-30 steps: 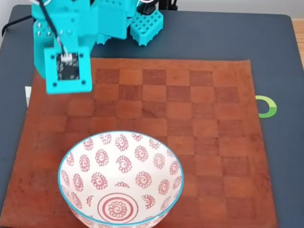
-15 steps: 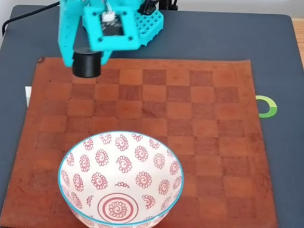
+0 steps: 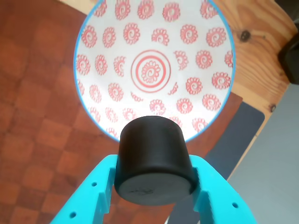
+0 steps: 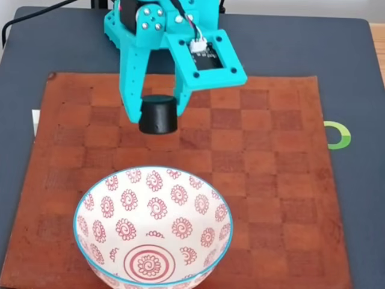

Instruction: Grasp a black cylinder and put it in a bowl.

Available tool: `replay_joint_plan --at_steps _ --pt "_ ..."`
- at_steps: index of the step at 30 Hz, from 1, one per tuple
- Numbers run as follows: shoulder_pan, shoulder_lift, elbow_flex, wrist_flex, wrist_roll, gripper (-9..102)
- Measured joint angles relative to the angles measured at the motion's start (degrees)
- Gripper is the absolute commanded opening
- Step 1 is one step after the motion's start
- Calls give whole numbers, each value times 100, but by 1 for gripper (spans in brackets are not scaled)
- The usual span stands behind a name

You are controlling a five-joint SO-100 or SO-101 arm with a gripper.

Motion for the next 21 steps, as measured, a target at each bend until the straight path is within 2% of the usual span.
replay_joint_plan --at_steps 7,13,21 --pt "-62 -984 -914 0 -26 13" --pt "-18 -1705 -1477 0 -53 23" --pt "18 -2452 -1898 0 -53 27"
